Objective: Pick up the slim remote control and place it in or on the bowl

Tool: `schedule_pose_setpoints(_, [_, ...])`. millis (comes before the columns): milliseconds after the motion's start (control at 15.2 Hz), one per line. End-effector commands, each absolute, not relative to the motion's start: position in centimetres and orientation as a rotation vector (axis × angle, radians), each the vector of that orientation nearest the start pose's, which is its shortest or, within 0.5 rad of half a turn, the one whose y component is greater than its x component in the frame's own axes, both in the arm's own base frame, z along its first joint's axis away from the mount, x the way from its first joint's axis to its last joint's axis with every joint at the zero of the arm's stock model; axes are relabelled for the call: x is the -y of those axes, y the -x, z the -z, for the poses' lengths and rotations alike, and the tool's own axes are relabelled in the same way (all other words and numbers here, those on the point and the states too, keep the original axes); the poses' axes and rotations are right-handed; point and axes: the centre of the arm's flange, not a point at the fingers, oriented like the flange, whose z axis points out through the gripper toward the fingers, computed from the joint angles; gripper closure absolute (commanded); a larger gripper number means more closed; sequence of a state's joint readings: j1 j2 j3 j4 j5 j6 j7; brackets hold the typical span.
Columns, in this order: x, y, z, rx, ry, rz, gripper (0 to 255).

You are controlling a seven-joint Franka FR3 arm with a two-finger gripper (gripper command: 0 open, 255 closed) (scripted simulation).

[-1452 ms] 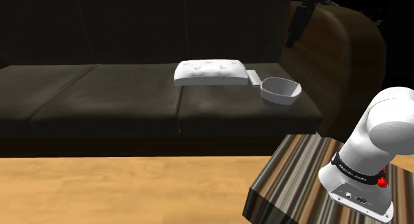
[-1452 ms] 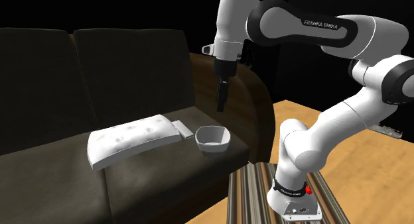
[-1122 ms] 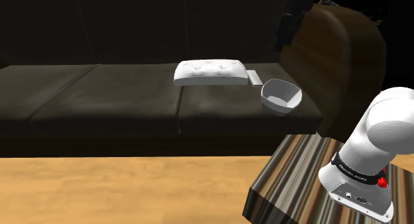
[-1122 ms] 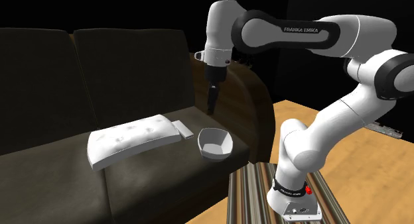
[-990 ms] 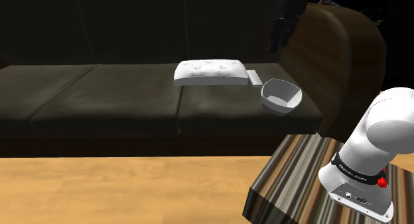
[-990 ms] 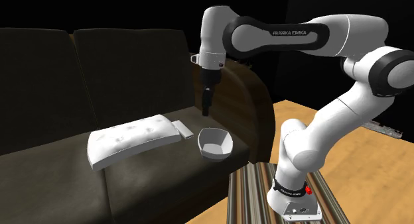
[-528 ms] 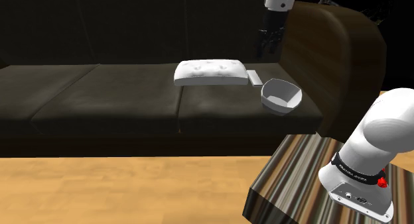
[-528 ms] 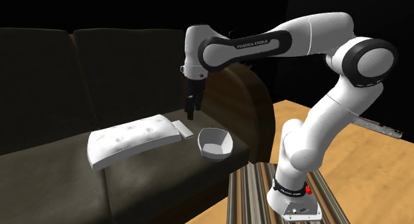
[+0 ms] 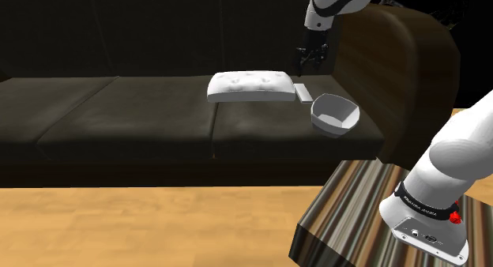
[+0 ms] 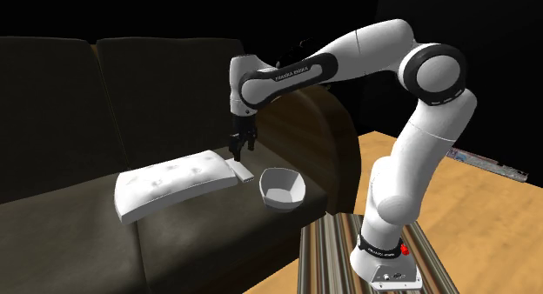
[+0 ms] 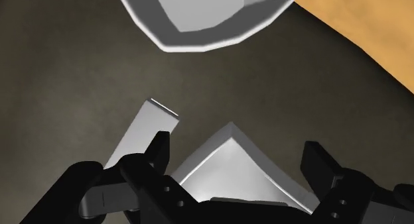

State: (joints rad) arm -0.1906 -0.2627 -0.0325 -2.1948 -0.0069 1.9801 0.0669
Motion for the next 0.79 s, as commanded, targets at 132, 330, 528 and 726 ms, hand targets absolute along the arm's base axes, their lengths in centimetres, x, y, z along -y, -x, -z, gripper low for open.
schedule_pose_setpoints(132, [14.3,-49.6,-47.1,-0.577,3.094,0.058,0])
schedule_pose_setpoints(330, [17.1,-51.5,-44.9,-0.673,3.078,0.044,0])
schedule_pose_setpoints(528, [20.0,-53.1,-42.7,-0.767,3.059,0.03,0])
schedule_pose_setpoints(726, [23.0,-54.5,-40.5,-0.861,3.037,0.016,0])
